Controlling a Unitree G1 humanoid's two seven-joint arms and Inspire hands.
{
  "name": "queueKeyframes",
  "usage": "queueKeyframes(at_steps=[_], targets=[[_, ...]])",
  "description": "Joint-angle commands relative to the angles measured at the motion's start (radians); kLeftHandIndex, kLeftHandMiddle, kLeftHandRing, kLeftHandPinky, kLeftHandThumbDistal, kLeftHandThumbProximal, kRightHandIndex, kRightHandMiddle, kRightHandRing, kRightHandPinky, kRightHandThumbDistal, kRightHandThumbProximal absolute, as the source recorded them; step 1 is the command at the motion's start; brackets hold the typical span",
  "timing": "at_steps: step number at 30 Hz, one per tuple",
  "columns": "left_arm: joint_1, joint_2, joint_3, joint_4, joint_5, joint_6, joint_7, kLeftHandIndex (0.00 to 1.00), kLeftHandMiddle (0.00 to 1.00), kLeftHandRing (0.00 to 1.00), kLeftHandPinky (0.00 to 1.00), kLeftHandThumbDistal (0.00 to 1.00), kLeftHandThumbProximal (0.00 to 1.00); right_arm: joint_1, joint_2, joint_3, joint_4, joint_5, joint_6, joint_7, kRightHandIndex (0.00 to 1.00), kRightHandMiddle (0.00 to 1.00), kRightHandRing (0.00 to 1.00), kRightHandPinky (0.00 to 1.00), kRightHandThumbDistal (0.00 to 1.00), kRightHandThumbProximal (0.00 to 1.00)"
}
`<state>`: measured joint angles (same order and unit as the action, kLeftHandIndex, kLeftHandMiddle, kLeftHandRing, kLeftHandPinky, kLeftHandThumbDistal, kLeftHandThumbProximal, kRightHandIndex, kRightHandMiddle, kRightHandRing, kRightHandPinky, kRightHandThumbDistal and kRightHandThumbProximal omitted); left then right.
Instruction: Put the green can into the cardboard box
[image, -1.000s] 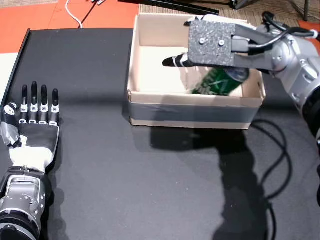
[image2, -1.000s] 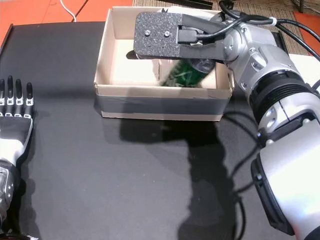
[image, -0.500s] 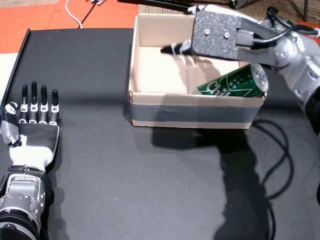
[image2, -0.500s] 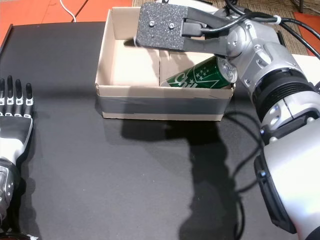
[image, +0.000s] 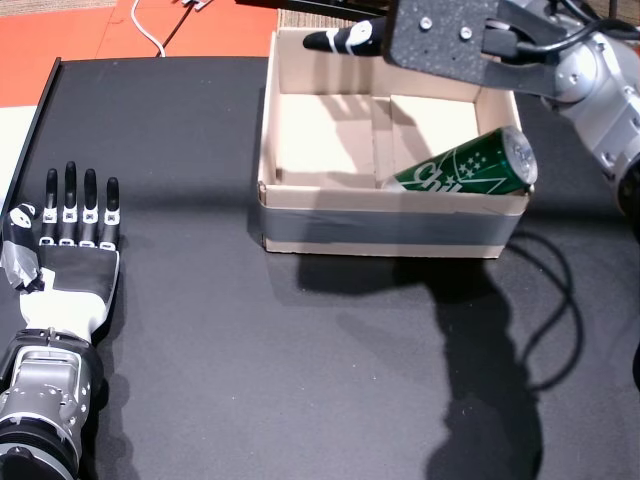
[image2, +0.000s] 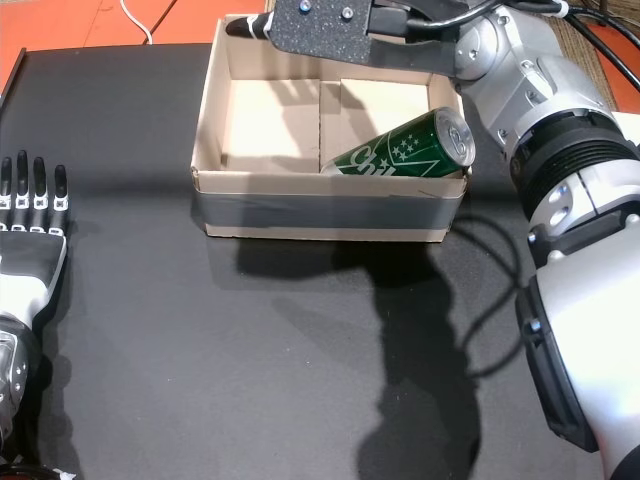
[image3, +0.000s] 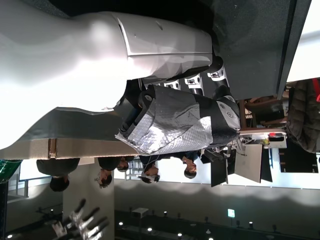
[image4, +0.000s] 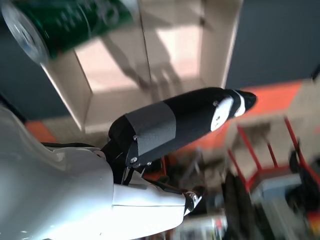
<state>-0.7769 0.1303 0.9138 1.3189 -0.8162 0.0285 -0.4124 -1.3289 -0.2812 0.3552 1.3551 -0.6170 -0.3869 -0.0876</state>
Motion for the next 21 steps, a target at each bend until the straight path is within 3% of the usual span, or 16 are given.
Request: queueKeyframes(at_steps=[1,5,9,11,15,21], targets=[[0.041,-0.008,-0.006,0.032,0.028,-0.003,0.037,0.49,0.50,0.61,0.77,0.00,0.59,0.024,-0.010,0.028,-0.010,-0.036,-0.040,-0.150,0.80,0.90,0.99,1.00,1.00,0.69],[0.043,-0.006,-0.005,0.033,0.026,0.000,0.034,0.48,0.49,0.61,0.77,0.00,0.55,0.039,-0.008,0.064,-0.011,-0.079,-0.072,-0.359,0.83,0.93,1.00,1.00,1.00,0.71],[0.042,-0.006,0.001,0.033,0.019,0.006,0.033,0.49,0.50,0.61,0.78,0.00,0.56,0.062,-0.019,0.087,-0.018,-0.104,-0.119,-0.521,0.86,0.94,0.99,0.99,1.00,0.60],[0.043,-0.005,0.002,0.033,0.018,0.009,0.028,0.48,0.50,0.60,0.78,0.00,0.58,0.085,-0.030,0.114,-0.026,-0.146,-0.154,-0.684,0.82,0.89,0.95,0.95,1.00,0.57],[0.042,-0.005,0.001,0.033,0.021,0.003,0.036,0.49,0.50,0.61,0.76,0.00,0.59,0.130,-0.038,0.156,-0.031,-0.202,-0.192,-0.929,0.79,0.87,0.95,0.96,0.95,0.69],[0.041,-0.002,-0.002,0.033,0.025,0.004,0.051,0.47,0.49,0.60,0.73,0.00,0.59,0.181,-0.059,0.152,-0.046,-0.189,-0.270,-0.987,0.77,0.88,0.95,0.97,0.99,0.68]])
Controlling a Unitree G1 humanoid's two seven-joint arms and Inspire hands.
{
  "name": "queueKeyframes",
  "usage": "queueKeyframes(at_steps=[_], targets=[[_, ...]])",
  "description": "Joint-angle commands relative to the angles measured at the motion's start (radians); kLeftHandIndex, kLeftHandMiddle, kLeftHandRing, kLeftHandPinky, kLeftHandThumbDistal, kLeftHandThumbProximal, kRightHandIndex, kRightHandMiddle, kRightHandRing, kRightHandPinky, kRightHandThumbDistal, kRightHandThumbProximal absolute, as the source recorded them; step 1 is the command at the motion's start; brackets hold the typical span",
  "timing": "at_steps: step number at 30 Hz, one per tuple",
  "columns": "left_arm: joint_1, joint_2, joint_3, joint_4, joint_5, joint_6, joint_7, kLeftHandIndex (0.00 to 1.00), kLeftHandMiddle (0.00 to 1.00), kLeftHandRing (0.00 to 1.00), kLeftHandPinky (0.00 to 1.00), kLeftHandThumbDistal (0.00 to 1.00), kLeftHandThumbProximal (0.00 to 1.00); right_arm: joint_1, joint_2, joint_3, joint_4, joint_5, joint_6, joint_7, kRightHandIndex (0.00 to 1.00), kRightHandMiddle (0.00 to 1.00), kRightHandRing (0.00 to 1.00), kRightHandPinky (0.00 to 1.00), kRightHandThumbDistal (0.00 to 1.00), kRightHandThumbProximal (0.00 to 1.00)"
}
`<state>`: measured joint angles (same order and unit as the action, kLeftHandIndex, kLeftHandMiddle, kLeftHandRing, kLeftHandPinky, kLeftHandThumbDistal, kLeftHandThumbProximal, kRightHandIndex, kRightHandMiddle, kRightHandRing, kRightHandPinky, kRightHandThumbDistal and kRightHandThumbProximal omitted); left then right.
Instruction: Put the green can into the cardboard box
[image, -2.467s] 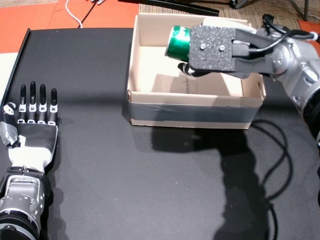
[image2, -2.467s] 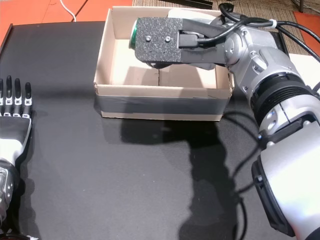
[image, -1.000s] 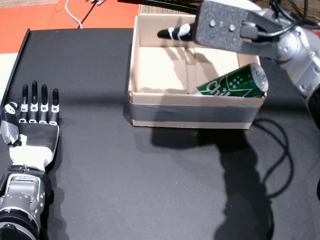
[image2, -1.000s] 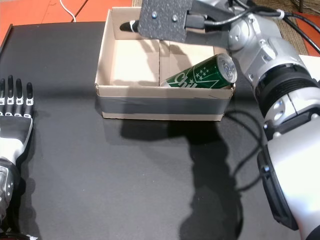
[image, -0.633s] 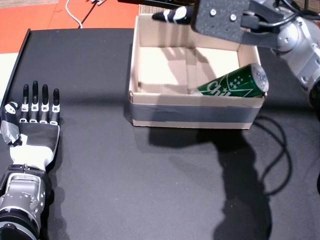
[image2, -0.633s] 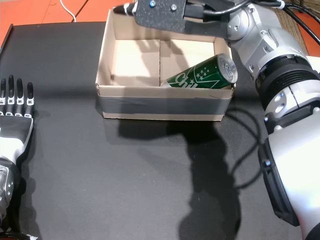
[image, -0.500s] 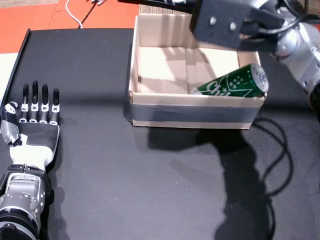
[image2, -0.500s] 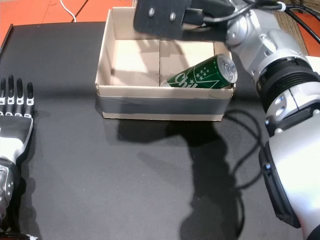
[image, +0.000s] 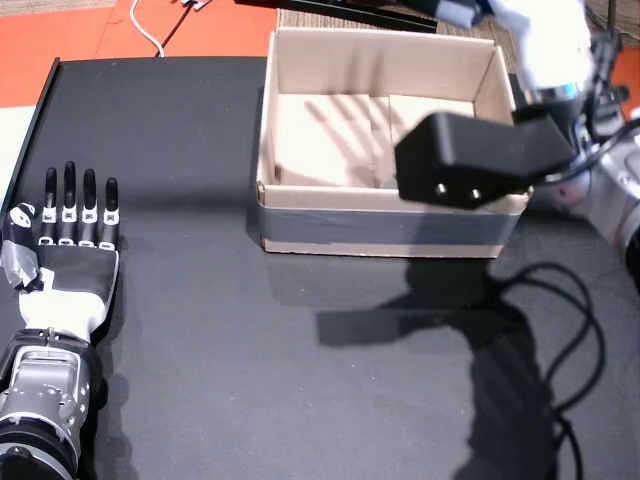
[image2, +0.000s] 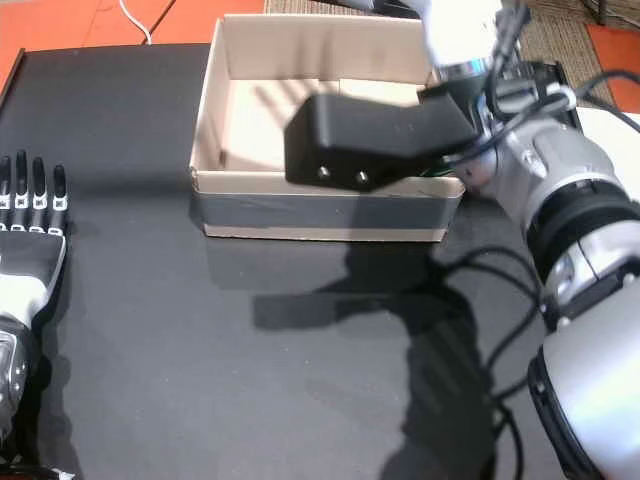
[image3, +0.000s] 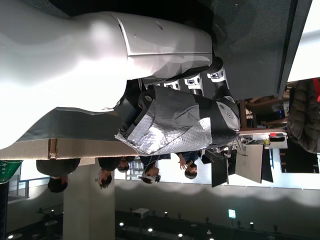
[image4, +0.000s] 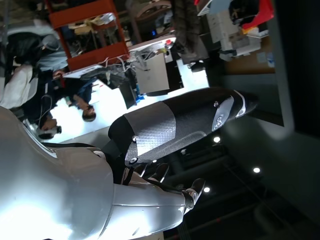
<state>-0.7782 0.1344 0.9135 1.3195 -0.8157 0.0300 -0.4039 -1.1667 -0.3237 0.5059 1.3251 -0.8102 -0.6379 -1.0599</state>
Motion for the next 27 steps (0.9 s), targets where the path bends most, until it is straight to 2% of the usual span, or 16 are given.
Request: queueKeyframes(at_steps=[1,2,3,5,10,13,15,17,20,22,24,26,27], targets=[[0.045,-0.005,-0.001,0.032,0.022,0.006,0.035,0.47,0.49,0.60,0.73,0.00,0.59,0.030,-0.023,-0.007,-0.021,0.016,-0.043,-0.002,0.78,0.88,0.96,0.97,1.00,0.66],[0.046,-0.004,0.000,0.032,0.021,0.008,0.029,0.48,0.50,0.61,0.75,0.00,0.60,0.048,-0.033,-0.023,-0.028,0.040,-0.086,0.033,0.80,0.89,0.97,0.98,1.00,0.62],[0.047,-0.004,0.000,0.032,0.021,0.008,0.028,0.49,0.50,0.61,0.75,0.00,0.60,0.064,-0.043,-0.037,-0.035,0.061,-0.124,0.066,0.81,0.90,0.97,0.98,1.00,0.63],[0.048,-0.003,-0.002,0.032,0.023,0.008,0.028,0.50,0.50,0.61,0.79,0.00,0.61,0.102,-0.071,-0.051,-0.056,0.083,-0.176,0.106,0.81,0.90,0.96,0.98,1.00,0.70],[0.055,-0.001,-0.003,0.032,0.025,0.011,0.024,0.47,0.49,0.60,0.76,0.00,0.57,0.250,-0.150,-0.142,-0.146,0.243,-0.380,0.369,0.80,0.91,0.98,1.00,1.00,0.68],[0.057,0.000,-0.009,0.031,0.031,0.007,0.028,0.49,0.50,0.61,0.76,0.00,0.57,0.404,-0.221,-0.179,-0.295,0.276,-0.468,0.455,0.78,0.88,0.95,0.99,1.00,0.64],[0.058,0.001,-0.009,0.031,0.029,0.006,0.026,0.50,0.51,0.63,0.77,0.00,0.57,0.536,-0.260,-0.209,-0.443,0.251,-0.483,0.467,0.75,0.85,0.92,0.96,0.99,0.67],[0.059,0.002,-0.009,0.030,0.028,0.008,0.026,0.50,0.51,0.63,0.77,0.00,0.57,0.672,-0.280,-0.236,-0.581,0.282,-0.488,0.523,0.76,0.86,0.93,0.96,1.00,0.66],[0.061,0.004,-0.002,0.030,0.020,0.014,0.021,0.48,0.50,0.62,0.76,0.00,0.56,0.893,-0.269,-0.270,-0.758,0.364,-0.480,0.607,0.73,0.83,0.91,0.94,1.00,0.53],[0.062,0.008,0.000,0.030,0.018,0.023,0.019,0.47,0.49,0.62,0.76,0.00,0.56,0.996,-0.238,-0.293,-0.820,0.386,-0.460,0.633,0.65,0.77,0.89,0.94,1.00,0.55],[0.063,0.013,0.000,0.029,0.020,0.028,0.020,0.46,0.48,0.60,0.76,0.00,0.58,1.055,-0.189,-0.319,-0.795,0.367,-0.492,0.610,0.64,0.75,0.86,0.94,0.96,0.55],[0.065,0.016,-0.001,0.029,0.021,0.031,0.014,0.46,0.49,0.60,0.78,0.00,0.60,1.088,-0.144,-0.352,-0.736,0.304,-0.534,0.547,0.65,0.74,0.85,0.93,0.84,0.58],[0.066,0.017,-0.002,0.029,0.022,0.031,0.015,0.46,0.49,0.59,0.78,0.00,0.60,1.098,-0.131,-0.362,-0.706,0.276,-0.551,0.523,0.66,0.75,0.85,0.94,0.85,0.58]])
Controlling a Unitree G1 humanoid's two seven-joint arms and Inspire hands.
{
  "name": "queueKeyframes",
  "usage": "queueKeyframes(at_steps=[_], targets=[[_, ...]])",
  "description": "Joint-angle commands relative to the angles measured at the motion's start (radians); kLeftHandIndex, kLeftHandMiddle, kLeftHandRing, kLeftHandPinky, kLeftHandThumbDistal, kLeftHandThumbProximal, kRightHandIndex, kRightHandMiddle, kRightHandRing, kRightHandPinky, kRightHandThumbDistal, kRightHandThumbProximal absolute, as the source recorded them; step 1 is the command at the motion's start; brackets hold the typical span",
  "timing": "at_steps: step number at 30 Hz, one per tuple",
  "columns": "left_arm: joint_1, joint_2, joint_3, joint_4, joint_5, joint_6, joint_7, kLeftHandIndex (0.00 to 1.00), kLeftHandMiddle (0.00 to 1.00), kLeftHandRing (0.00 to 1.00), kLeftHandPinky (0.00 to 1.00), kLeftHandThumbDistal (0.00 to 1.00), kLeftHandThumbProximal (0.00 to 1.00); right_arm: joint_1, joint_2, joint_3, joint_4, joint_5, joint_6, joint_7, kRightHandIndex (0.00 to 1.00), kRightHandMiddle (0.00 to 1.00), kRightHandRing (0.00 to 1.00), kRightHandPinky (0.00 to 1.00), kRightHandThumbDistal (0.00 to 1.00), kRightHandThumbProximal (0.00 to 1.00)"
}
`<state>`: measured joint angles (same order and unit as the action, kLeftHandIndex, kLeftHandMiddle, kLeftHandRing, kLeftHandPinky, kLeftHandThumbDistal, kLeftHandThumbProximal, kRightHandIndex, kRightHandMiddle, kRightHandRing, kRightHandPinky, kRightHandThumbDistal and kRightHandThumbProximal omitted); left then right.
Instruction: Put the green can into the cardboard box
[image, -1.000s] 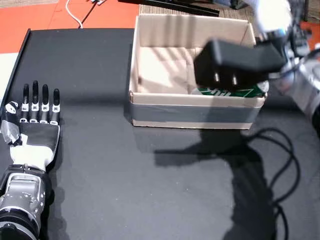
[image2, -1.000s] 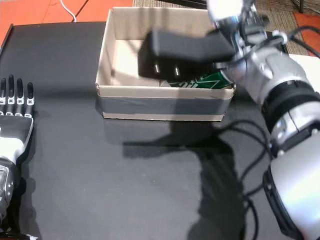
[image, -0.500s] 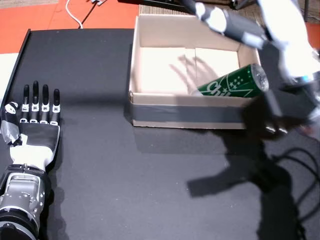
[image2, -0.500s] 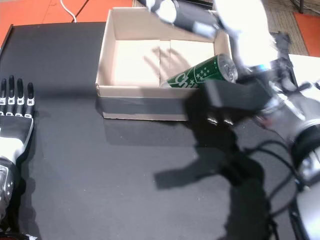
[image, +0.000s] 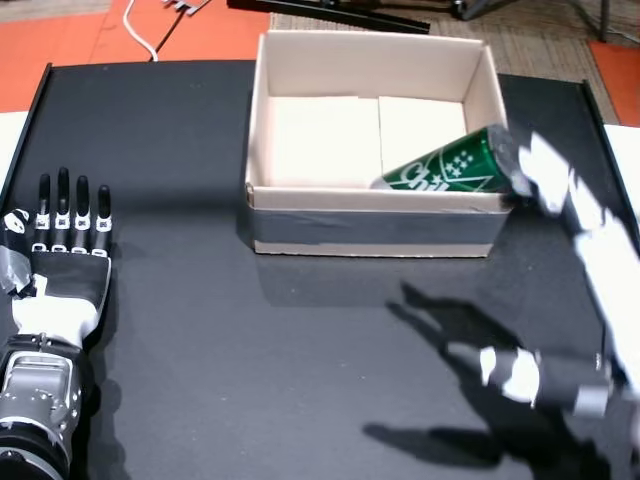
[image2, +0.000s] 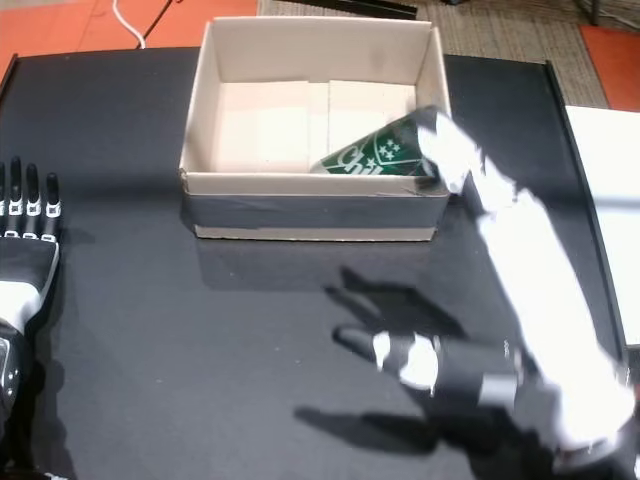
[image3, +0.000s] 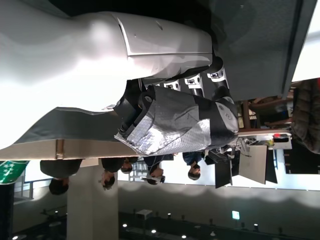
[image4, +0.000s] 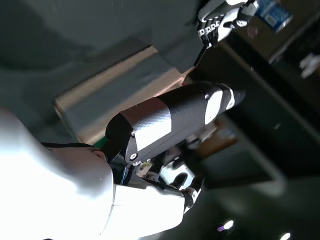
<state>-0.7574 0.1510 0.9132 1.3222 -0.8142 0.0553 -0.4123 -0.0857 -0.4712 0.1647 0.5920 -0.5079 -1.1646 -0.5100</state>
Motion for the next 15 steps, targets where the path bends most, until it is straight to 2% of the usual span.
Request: queueKeyframes(at_steps=[1,3,4,6,7,8,9,10,11,12,13,14,15], targets=[[0.045,0.002,-0.003,0.026,0.023,0.005,0.025,0.46,0.49,0.59,0.78,0.00,0.60,0.026,0.026,-0.028,0.054,-0.050,-0.036,-0.044,0.66,0.75,0.86,0.94,0.87,0.58],[0.045,0.003,-0.003,0.026,0.022,0.008,0.024,0.47,0.50,0.61,0.79,0.00,0.60,0.051,0.040,-0.036,0.094,-0.076,-0.036,-0.065,0.63,0.73,0.84,0.93,0.94,0.57],[0.045,0.004,-0.004,0.027,0.022,0.009,0.023,0.47,0.50,0.61,0.78,0.00,0.60,0.063,0.047,-0.039,0.109,-0.093,-0.039,-0.080,0.63,0.73,0.83,0.92,0.91,0.54],[0.045,0.006,-0.005,0.026,0.025,0.007,0.025,0.47,0.49,0.59,0.78,0.00,0.59,0.089,0.070,-0.048,0.119,-0.194,-0.012,-0.207,0.56,0.68,0.79,0.89,0.66,0.59],[0.045,0.006,-0.006,0.026,0.025,0.006,0.026,0.47,0.49,0.59,0.78,0.00,0.59,0.094,0.081,-0.045,0.127,-0.256,0.013,-0.296,0.55,0.67,0.78,0.88,0.48,0.59],[0.045,0.007,-0.006,0.026,0.025,0.006,0.026,0.47,0.49,0.60,0.78,0.00,0.58,0.096,0.093,-0.033,0.134,-0.326,0.051,-0.408,0.50,0.64,0.75,0.84,0.20,0.51],[0.044,0.009,-0.006,0.026,0.025,0.005,0.028,0.48,0.50,0.61,0.79,0.00,0.59,0.092,0.112,-0.024,0.169,-0.339,0.043,-0.461,0.50,0.64,0.75,0.80,0.04,0.49],[0.041,0.009,-0.006,0.026,0.024,0.005,0.030,0.49,0.52,0.63,0.80,0.00,0.60,0.092,0.138,-0.019,0.214,-0.327,0.036,-0.499,0.50,0.62,0.72,0.75,0.01,0.65],[0.039,0.010,-0.006,0.026,0.024,0.005,0.031,0.51,0.53,0.64,0.80,0.00,0.61,0.099,0.156,-0.012,0.240,-0.333,0.036,-0.553,0.50,0.60,0.68,0.71,0.00,0.73],[0.039,0.011,-0.006,0.025,0.023,0.007,0.028,0.51,0.55,0.65,0.81,0.00,0.61,0.108,0.171,-0.006,0.284,-0.284,-0.029,-0.535,0.54,0.63,0.69,0.70,0.00,0.76],[0.039,0.012,-0.006,0.026,0.023,0.009,0.025,0.51,0.54,0.64,0.80,0.00,0.60,0.110,0.181,0.016,0.348,-0.206,-0.139,-0.488,0.60,0.65,0.69,0.69,0.00,0.92],[0.039,0.013,-0.005,0.026,0.022,0.010,0.025,0.51,0.53,0.63,0.79,0.00,0.59,0.110,0.187,0.027,0.393,-0.153,-0.223,-0.450,0.60,0.65,0.69,0.67,0.00,1.00],[0.039,0.015,-0.003,0.026,0.020,0.013,0.026,0.50,0.53,0.62,0.78,0.00,0.58,0.115,0.190,0.016,0.401,-0.165,-0.257,-0.464,0.54,0.60,0.65,0.66,0.00,1.00]])
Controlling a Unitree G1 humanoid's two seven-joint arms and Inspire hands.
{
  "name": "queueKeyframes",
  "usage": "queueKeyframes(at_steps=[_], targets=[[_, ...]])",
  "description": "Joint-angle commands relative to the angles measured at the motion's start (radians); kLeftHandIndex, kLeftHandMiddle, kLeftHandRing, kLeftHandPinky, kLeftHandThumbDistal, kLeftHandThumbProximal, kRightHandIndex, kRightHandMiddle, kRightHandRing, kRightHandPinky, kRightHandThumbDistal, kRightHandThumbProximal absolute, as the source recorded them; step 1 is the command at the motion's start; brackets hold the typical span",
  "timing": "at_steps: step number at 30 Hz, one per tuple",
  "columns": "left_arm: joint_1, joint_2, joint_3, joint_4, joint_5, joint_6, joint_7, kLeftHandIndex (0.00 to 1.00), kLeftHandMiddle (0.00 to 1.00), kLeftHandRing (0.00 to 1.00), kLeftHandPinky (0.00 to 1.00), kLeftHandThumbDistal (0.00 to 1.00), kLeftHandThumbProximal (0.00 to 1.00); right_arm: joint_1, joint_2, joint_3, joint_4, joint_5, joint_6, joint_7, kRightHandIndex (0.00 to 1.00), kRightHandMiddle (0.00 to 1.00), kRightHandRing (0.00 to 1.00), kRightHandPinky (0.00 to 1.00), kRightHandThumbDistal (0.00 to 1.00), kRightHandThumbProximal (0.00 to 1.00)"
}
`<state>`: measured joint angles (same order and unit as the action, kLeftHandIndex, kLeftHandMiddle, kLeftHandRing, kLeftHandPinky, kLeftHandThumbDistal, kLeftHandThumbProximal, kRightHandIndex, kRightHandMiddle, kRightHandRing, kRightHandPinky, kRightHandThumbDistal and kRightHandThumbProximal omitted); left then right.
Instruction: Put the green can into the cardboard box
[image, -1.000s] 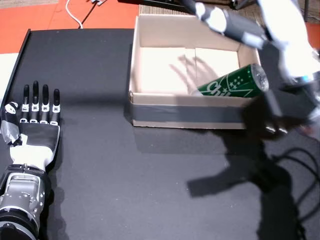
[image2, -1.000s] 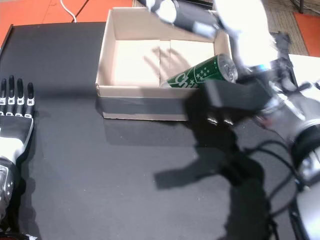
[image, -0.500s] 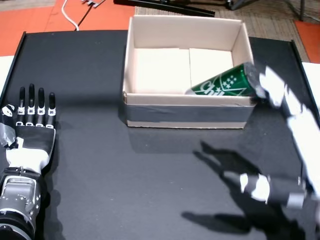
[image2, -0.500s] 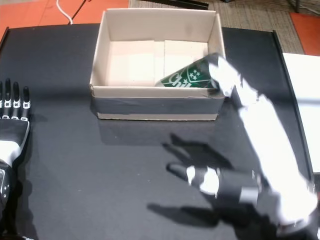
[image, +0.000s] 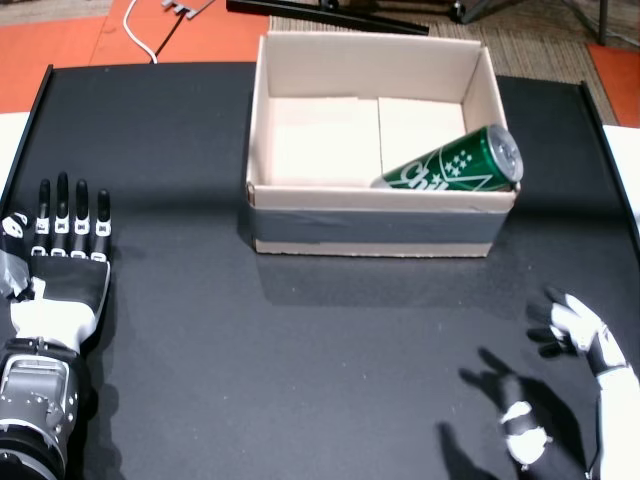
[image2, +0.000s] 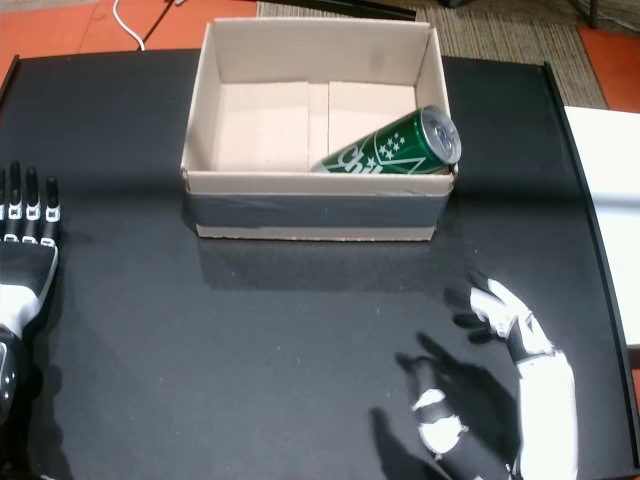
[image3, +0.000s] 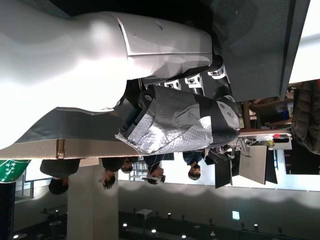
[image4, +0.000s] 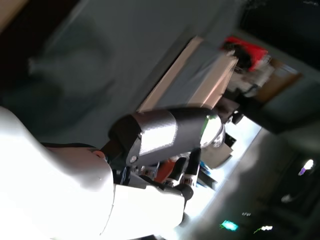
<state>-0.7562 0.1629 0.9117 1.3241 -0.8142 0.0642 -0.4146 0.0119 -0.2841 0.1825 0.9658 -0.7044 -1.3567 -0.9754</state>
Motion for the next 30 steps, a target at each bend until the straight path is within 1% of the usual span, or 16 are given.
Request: queueKeyframes(at_steps=[1,2,3,5,6,8,10,11,14,17,19,20,25,27,29,30], targets=[[0.037,0.004,0.000,0.025,0.019,0.006,0.029,0.50,0.52,0.63,0.78,0.00,0.57,0.015,-0.002,-0.008,0.023,-0.044,-0.062,-0.078,0.52,0.59,0.65,0.67,0.01,0.85],[0.037,0.004,0.000,0.025,0.019,0.007,0.028,0.50,0.51,0.62,0.79,0.00,0.56,0.009,-0.007,-0.012,0.023,-0.112,-0.055,-0.145,0.52,0.59,0.64,0.68,0.01,0.54],[0.037,0.006,-0.001,0.025,0.021,0.007,0.027,0.49,0.51,0.62,0.79,0.00,0.56,0.001,-0.013,0.000,0.034,-0.176,-0.043,-0.222,0.51,0.58,0.63,0.68,0.01,0.46],[0.037,0.007,-0.005,0.026,0.026,0.004,0.023,0.48,0.50,0.60,0.76,0.00,0.56,-0.031,-0.026,0.097,0.057,-0.355,0.185,-0.522,0.41,0.49,0.56,0.61,0.06,0.37],[0.036,0.008,-0.004,0.026,0.025,0.004,0.026,0.48,0.50,0.60,0.75,0.00,0.57,-0.047,-0.023,0.129,0.079,-0.402,0.249,-0.601,0.41,0.49,0.57,0.65,0.06,0.46],[0.033,0.009,-0.002,0.027,0.023,0.005,0.032,0.49,0.51,0.61,0.76,0.00,0.58,-0.072,-0.007,0.149,0.119,-0.417,0.289,-0.639,0.39,0.46,0.53,0.63,0.10,0.42],[0.032,0.011,-0.005,0.027,0.026,0.006,0.032,0.50,0.52,0.62,0.77,0.00,0.59,-0.089,-0.003,0.153,0.115,-0.411,0.218,-0.639,0.40,0.48,0.55,0.67,0.09,0.73],[0.031,0.011,-0.005,0.027,0.026,0.005,0.029,0.51,0.54,0.63,0.80,0.00,0.59,-0.091,-0.004,0.147,0.087,-0.410,0.181,-0.639,0.39,0.48,0.56,0.69,0.04,0.75],[0.030,0.014,-0.008,0.027,0.028,0.005,0.025,0.49,0.52,0.62,0.79,0.00,0.59,-0.119,-0.008,0.161,0.097,-0.390,0.069,-0.639,0.42,0.50,0.57,0.68,0.09,0.67],[0.030,0.018,-0.007,0.028,0.028,0.009,0.027,0.47,0.50,0.61,0.78,0.00,0.56,-0.114,0.022,0.085,0.032,-0.447,0.223,-0.639,0.32,0.41,0.53,0.63,0.09,0.50],[0.031,0.021,-0.008,0.028,0.029,0.014,0.021,0.48,0.50,0.60,0.78,0.00,0.58,-0.125,0.040,0.091,0.067,-0.424,0.203,-0.639,0.29,0.38,0.48,0.60,0.10,0.71],[0.031,0.023,-0.009,0.028,0.030,0.015,0.018,0.48,0.51,0.61,0.78,0.00,0.59,-0.128,0.050,0.090,0.091,-0.412,0.218,-0.639,0.31,0.38,0.46,0.59,0.10,0.75],[0.030,0.028,-0.010,0.028,0.033,0.013,0.015,0.50,0.54,0.63,0.79,0.00,0.62,-0.149,0.055,0.082,0.120,-0.427,0.239,-0.639,0.32,0.40,0.56,0.60,0.03,0.56],[0.031,0.032,-0.011,0.028,0.035,0.013,0.014,0.51,0.53,0.63,0.78,0.00,0.61,-0.160,0.047,0.079,0.094,-0.434,0.196,-0.639,0.31,0.41,0.58,0.60,0.21,0.56],[0.031,0.036,-0.009,0.029,0.036,0.018,0.013,0.53,0.54,0.64,0.80,0.00,0.60,-0.162,0.056,0.071,0.099,-0.427,0.187,-0.639,0.28,0.39,0.57,0.62,0.18,0.55],[0.030,0.037,-0.009,0.029,0.039,0.017,0.017,0.52,0.54,0.65,0.80,0.00,0.61,-0.161,0.060,0.066,0.097,-0.434,0.213,-0.639,0.25,0.38,0.57,0.61,0.09,0.54]])
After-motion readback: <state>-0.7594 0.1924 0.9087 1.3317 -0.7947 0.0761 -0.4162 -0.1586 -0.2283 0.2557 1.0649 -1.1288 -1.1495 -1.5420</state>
